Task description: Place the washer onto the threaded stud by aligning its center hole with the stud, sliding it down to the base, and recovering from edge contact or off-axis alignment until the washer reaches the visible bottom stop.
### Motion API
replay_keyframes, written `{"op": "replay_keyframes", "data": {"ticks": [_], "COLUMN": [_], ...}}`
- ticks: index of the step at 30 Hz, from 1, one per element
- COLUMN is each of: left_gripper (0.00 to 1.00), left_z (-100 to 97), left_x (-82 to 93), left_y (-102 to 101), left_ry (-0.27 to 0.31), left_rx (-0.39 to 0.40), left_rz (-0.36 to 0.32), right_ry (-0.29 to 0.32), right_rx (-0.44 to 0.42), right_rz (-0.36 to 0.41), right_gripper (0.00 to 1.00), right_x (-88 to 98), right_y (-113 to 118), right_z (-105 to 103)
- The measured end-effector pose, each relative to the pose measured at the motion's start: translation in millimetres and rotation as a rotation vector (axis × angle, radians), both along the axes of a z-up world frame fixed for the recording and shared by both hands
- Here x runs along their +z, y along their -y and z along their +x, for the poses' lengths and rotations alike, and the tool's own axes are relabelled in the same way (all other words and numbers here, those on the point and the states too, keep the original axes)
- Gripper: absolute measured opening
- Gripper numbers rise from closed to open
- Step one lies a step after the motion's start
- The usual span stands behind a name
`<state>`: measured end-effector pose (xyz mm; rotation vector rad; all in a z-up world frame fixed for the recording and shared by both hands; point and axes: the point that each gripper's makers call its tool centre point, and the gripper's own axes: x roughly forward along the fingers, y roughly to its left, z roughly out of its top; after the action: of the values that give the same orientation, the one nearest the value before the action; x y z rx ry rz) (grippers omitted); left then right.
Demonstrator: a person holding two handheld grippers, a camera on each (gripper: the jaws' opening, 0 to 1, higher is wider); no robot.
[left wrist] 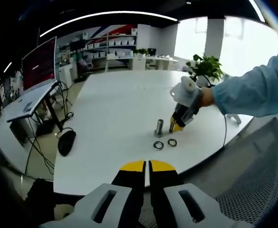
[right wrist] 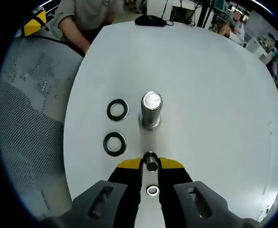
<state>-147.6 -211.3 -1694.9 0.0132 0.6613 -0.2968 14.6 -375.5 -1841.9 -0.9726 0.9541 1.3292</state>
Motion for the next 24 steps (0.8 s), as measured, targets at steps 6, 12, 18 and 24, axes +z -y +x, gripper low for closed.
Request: {"op": "replay_keyframes", "data": {"ticks": [6, 12, 18, 24], "left_gripper": [0.00, 0.00, 0.00, 0.00], "left_z": [-0.5, -0.1, 0.2, -0.7], "left_x": [-0.6, -0.3, 0.5, -0.2], "left_y": [-0.1, 0.3, 1.0, 1.6], "left_ry": [-0.004, -0.002, 0.004, 0.002], "left_rx": [0.000, -0.004, -0.008, -0.015], "left_rz": [0.002, 0.001, 0.000, 0.002], "right_ry": [-0.007, 0.007, 0.019, 0.032], "right_rx": [-0.011, -0.045, -0.078, -0.102], "right_rz": [0.014, 0.029, 0.046, 0.119], "right_gripper": [0.19, 0.22, 0.22, 0.22], "right_x": [2.5, 10.4, 16.0, 26.5], "right_y": [2.0, 11.6, 25.5, 29.8], "right_z": [-3.3, -0.3, 0.2, -3.9]}}
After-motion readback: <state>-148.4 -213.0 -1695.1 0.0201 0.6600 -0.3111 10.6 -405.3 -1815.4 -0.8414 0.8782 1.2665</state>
